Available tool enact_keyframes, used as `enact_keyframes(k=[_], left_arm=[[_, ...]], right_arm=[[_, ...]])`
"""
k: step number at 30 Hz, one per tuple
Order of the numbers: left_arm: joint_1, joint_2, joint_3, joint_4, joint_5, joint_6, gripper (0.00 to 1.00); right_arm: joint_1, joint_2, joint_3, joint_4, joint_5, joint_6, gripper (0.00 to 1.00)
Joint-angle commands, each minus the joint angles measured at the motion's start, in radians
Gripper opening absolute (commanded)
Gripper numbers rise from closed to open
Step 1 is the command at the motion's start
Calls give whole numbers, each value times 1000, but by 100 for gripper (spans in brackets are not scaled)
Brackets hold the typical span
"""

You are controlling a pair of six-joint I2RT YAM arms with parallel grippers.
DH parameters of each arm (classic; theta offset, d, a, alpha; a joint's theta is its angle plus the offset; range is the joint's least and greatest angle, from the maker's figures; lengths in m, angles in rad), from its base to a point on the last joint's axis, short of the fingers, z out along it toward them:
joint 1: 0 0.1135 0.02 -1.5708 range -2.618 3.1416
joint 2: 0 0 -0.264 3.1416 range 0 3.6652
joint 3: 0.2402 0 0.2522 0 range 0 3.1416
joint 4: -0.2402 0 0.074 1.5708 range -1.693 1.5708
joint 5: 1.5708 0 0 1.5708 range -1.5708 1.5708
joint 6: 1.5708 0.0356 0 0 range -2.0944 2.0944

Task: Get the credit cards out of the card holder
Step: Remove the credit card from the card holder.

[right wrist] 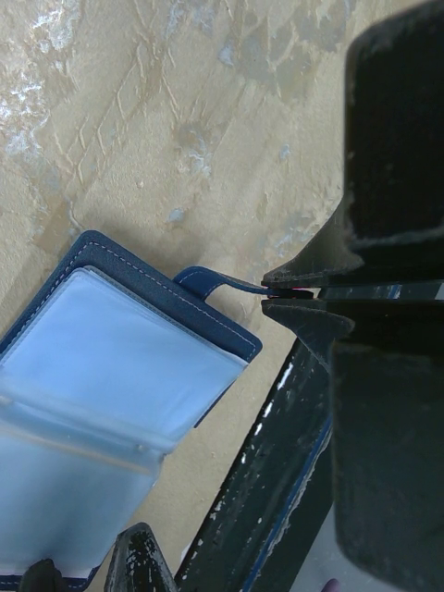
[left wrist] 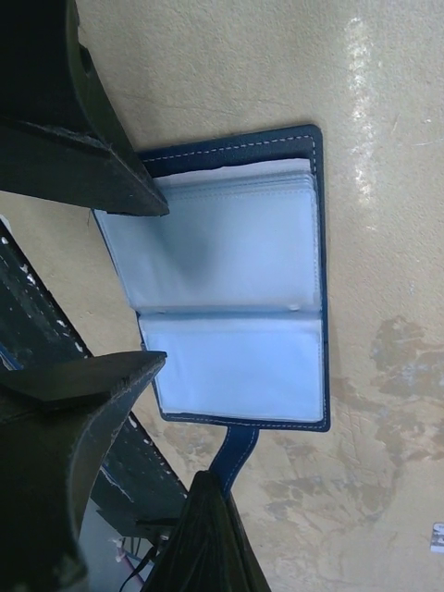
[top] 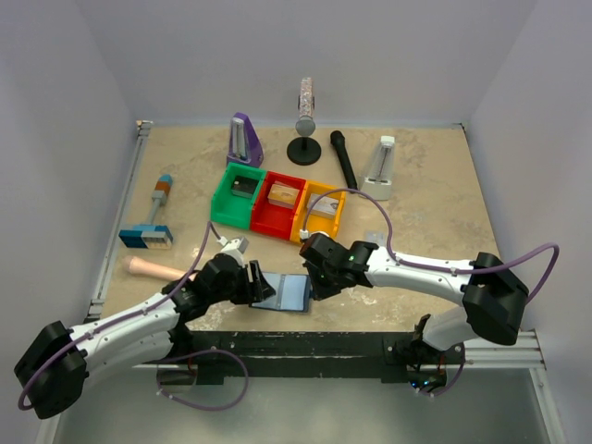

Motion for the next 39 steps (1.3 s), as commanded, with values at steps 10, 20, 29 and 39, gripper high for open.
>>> enact_keyframes(k=[10,20,29,39], left_arm=[[3,-18,-11,-24,-34,-4,65],[3,26,-25,16,-10,-5,66],[3,12,-39,113,84,27,65],[3,26,-23,209,151,51,65]], right_arm=[[5,5,23,14,-2,-12,0],[5,7,19,24,-14,-12,0],[5,14,16,37,-29,-13,0],[5,16,18,40,-31,-13,0]])
